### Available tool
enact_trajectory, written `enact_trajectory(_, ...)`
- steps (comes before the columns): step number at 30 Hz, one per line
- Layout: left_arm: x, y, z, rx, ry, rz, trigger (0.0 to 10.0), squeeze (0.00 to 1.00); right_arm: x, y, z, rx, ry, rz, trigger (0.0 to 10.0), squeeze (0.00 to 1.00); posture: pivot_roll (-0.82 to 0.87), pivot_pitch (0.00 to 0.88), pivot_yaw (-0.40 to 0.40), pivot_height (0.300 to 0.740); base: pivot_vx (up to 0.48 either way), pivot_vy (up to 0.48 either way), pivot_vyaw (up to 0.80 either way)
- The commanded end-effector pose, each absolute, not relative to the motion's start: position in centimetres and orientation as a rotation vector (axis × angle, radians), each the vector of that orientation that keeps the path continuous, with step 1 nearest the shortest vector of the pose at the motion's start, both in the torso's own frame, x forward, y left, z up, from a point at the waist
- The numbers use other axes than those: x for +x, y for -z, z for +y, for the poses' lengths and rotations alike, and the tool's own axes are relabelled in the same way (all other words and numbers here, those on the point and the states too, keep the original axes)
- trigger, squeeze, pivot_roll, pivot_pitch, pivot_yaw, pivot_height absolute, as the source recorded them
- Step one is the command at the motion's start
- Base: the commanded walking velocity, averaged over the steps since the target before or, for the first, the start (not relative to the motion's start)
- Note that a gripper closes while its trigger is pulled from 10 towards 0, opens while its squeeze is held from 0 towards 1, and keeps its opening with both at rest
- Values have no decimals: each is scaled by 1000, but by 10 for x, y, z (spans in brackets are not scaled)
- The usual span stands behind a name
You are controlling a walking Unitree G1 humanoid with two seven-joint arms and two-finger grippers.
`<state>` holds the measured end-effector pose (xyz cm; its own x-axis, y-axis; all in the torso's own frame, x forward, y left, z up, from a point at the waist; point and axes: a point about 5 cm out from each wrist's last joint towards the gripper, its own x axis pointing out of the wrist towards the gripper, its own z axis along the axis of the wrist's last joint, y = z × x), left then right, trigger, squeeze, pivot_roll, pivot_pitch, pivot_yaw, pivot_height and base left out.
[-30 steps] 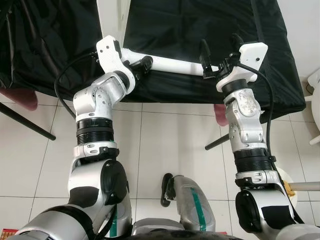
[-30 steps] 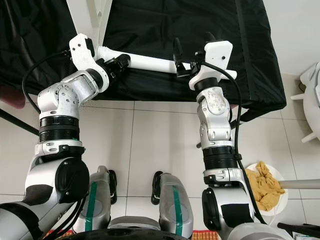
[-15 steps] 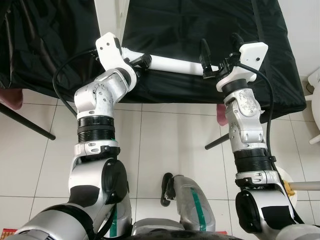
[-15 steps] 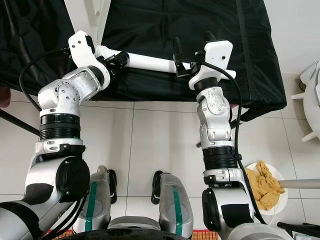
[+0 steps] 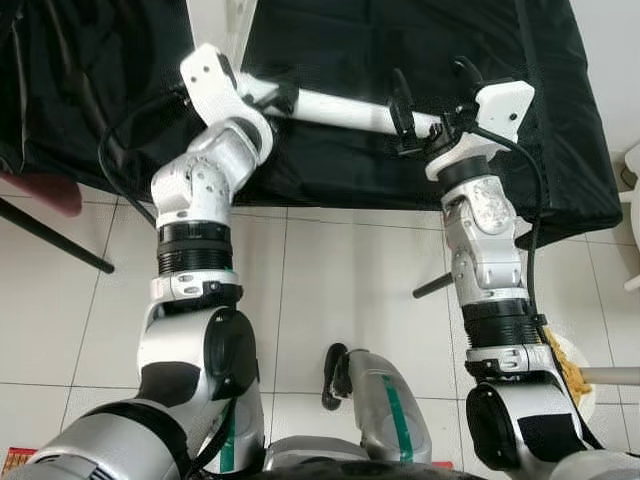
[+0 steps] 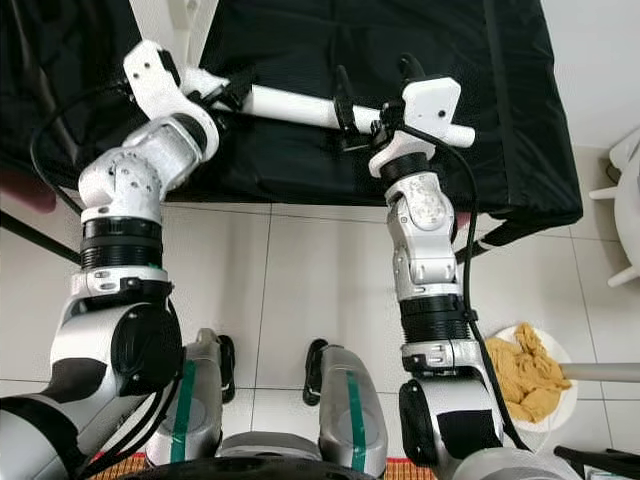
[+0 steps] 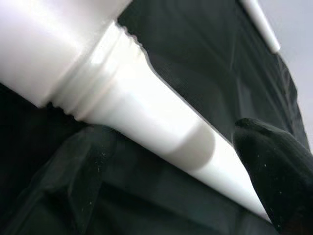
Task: Building children table
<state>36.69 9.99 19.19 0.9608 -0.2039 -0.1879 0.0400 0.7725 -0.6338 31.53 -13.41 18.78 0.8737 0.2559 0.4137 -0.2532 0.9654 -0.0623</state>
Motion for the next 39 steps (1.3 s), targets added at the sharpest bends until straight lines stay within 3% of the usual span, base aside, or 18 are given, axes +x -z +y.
enact_trajectory(1, 365, -233, 54, -794, 279, 130, 10000, 0, 313, -190, -133, -8, -280, -453, 10000, 0, 89, 75, -49, 740, 0, 0, 0)
enact_trajectory(15, 368, -227, 51, -808, 263, 156, 10000, 0, 312, -194, -133, -31, -297, -471, 10000, 0, 84, 75, -47, 740, 0, 0, 0)
enact_trajectory(24, 350, -199, 44, -571, 388, 264, 10000, 0, 312, -199, -136, -46, -296, -485, 10000, 0, 93, 77, -47, 740, 0, 0, 0)
enact_trajectory(39, 343, -171, 62, -485, 295, 327, 10000, 0, 313, -204, -137, -49, -297, -501, 10000, 0, 88, 93, -54, 740, 0, 0, 0)
